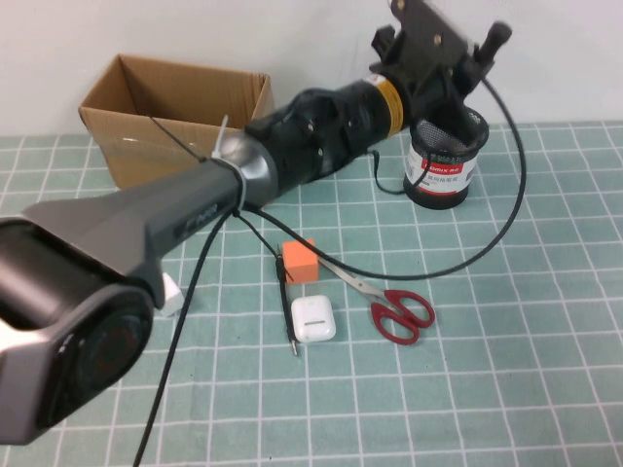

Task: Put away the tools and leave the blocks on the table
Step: Place the picked object into the round holder

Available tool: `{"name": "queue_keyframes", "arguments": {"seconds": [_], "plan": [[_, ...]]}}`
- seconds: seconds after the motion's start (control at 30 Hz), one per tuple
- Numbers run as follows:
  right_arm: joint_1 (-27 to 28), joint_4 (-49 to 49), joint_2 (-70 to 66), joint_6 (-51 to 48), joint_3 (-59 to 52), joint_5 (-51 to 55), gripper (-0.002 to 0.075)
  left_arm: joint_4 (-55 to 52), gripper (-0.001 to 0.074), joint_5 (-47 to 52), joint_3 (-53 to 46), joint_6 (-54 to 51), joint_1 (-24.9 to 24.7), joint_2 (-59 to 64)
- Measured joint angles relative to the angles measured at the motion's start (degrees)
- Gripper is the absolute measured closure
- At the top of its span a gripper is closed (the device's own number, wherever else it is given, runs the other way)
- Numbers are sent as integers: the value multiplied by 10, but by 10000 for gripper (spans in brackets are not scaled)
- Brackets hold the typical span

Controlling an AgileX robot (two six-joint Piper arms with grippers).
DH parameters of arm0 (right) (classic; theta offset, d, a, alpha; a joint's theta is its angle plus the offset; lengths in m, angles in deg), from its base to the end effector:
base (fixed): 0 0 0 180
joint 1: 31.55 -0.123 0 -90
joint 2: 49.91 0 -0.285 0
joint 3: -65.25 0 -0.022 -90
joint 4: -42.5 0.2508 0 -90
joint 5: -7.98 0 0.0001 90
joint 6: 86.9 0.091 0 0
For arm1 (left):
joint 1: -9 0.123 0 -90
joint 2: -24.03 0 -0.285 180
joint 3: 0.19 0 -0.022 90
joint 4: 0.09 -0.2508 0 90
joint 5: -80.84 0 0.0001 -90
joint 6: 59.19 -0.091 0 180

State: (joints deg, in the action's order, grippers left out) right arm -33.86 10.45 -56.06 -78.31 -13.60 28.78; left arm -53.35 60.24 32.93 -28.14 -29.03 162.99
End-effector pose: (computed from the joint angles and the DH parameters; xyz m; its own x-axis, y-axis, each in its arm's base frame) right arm 0.0523 -0.0151 0.1774 -0.2597 -0.3747 -0.8900 0.0514 0.9150 -0.4002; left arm 0.4170 -0.3586 0.2579 0.2422 0.2347 -0.9414 0.7771 0.5340 0.3331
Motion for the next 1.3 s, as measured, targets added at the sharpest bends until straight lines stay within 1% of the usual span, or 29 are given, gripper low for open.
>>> {"name": "queue_keyframes", "arguments": {"seconds": [0.1,0.4,0.67,1.3], "plan": [[0,0,0,0,0,0,734,0,617,0,0,-21,0,12],[0,0,0,0,0,0,734,-1,617,6,1,-40,1,36],[0,0,0,0,0,0,734,-1,617,17,1,-78,4,38],[0,0,0,0,0,0,734,17,613,13,1,-99,4,55]]}}
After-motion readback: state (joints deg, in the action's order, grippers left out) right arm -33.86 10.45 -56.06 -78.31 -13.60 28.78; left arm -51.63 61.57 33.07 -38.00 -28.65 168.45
